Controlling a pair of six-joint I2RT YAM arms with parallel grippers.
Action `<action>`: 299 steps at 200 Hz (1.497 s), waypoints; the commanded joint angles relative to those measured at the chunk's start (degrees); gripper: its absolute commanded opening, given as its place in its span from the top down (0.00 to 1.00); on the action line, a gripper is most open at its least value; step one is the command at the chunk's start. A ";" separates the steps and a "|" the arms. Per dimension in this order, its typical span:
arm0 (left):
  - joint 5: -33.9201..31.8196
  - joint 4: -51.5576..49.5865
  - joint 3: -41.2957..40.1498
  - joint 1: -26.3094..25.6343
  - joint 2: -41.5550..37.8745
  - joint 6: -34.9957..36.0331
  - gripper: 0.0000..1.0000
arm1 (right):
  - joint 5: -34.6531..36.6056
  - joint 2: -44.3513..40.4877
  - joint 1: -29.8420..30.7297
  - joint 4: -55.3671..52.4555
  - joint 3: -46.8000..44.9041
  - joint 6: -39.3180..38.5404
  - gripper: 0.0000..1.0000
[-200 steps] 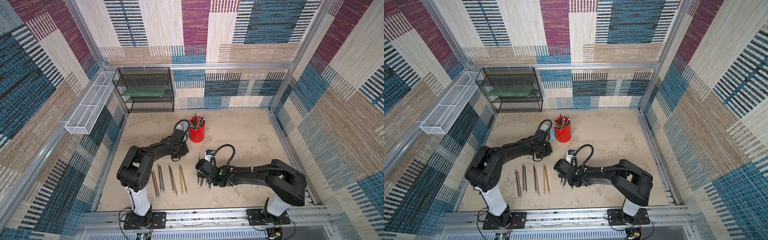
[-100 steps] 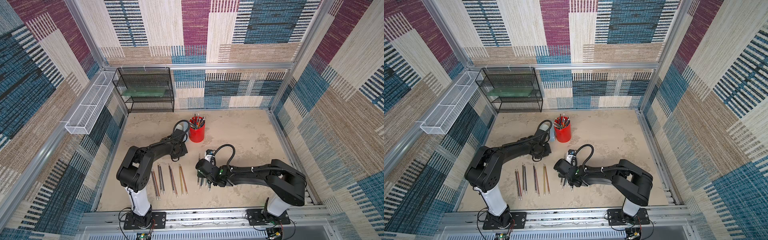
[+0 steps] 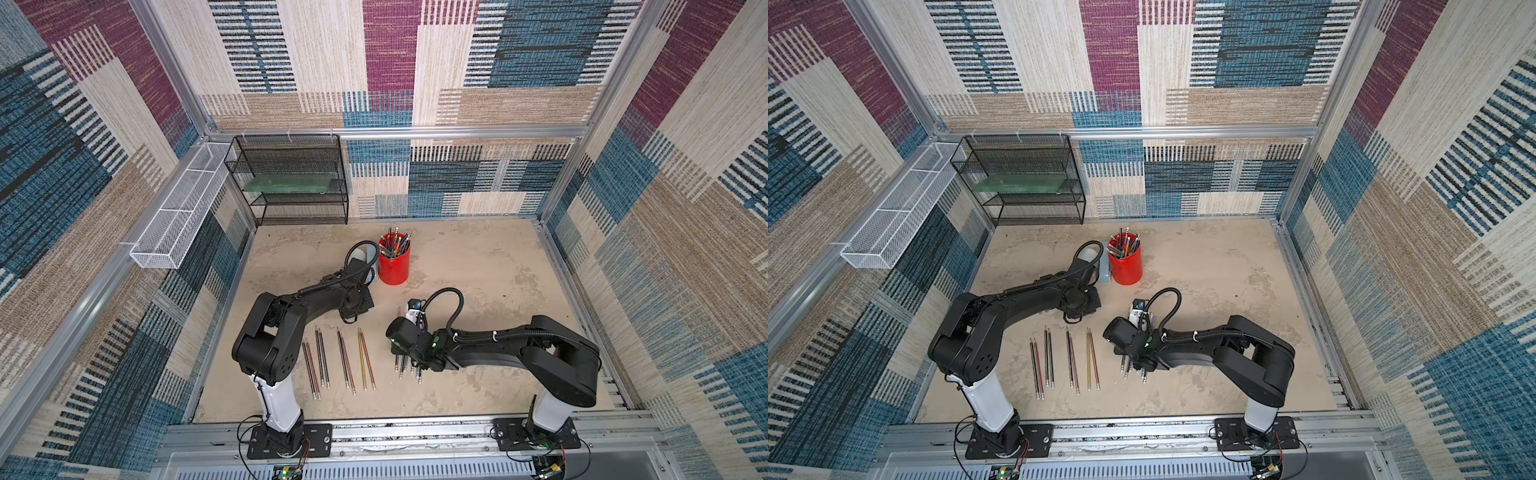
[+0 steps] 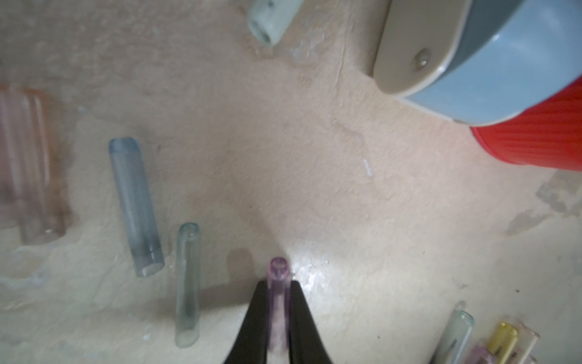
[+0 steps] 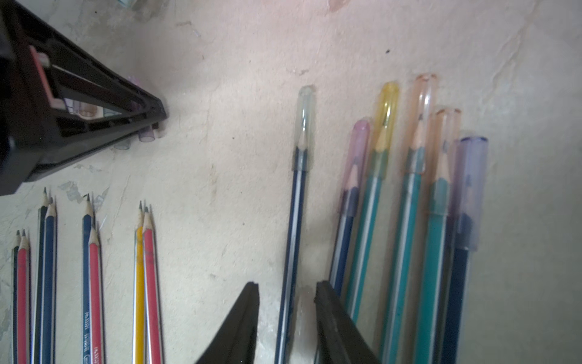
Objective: Remove the protective cover of the pencils
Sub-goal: Place the protective sleeve at the center of the board, then pick up the pencil from the center of the board, then move the protective sleeve to the center of the board.
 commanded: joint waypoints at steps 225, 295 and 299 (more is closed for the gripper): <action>-3.08 0.91 -7.23 2.08 -9.62 1.38 0.61 | 1.84 3.99 -0.32 -4.79 3.74 -0.35 0.63; -0.37 3.71 -8.97 4.38 -9.13 2.27 0.62 | 1.40 5.68 -0.31 -5.48 5.42 -1.02 0.64; -0.30 3.85 -9.05 4.38 -9.11 2.31 0.61 | 1.32 5.68 -0.37 -5.50 5.53 -1.13 0.64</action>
